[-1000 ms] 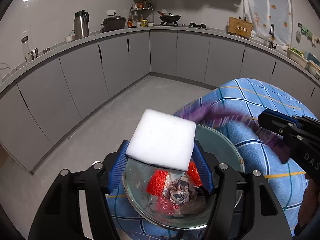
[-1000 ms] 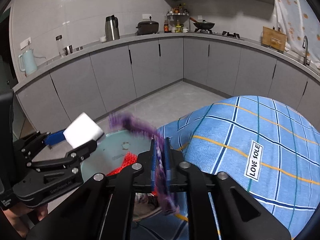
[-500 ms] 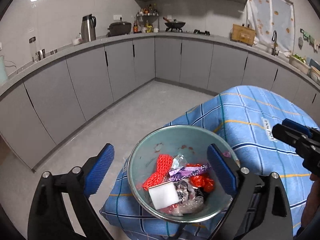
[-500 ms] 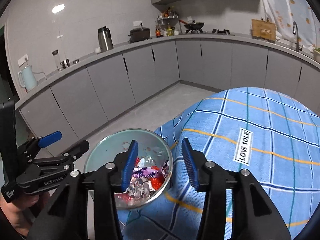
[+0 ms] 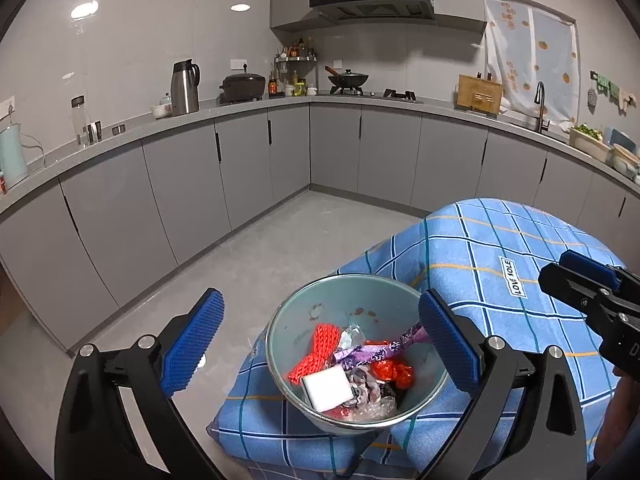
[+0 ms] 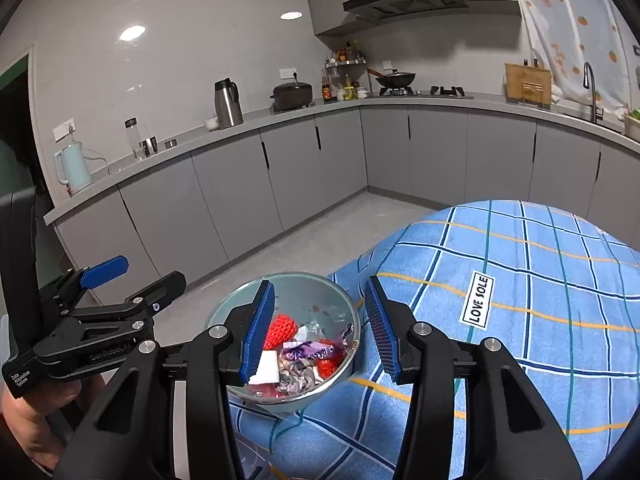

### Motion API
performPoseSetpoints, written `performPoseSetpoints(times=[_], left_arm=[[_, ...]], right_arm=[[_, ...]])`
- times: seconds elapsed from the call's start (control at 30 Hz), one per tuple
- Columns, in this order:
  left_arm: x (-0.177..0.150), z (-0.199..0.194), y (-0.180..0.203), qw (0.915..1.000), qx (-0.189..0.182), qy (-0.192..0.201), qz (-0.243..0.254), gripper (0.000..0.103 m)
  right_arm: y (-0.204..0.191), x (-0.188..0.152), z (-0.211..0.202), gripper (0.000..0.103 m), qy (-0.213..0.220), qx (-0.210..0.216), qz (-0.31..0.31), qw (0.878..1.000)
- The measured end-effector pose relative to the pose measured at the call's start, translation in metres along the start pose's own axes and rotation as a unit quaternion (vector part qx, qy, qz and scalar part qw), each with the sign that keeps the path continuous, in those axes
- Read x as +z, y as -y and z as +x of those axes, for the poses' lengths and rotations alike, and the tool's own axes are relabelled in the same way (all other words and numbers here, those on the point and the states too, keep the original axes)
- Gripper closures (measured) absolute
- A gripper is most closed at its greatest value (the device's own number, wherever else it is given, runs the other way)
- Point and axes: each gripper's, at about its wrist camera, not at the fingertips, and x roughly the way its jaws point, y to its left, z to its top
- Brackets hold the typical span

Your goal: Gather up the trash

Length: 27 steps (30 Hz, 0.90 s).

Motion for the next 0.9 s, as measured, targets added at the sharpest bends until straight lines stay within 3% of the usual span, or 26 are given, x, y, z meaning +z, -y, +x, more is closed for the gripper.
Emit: performPoseSetpoints(times=[0.9], left_arm=[[0.0025, -0.0064, -0.0039, 0.9999, 0.001, 0.011, 0.0, 0.007]], right_arm=[[0.0056, 0.004, -0.0065, 0.053, 0.012, 0.0, 0.01, 1.0]])
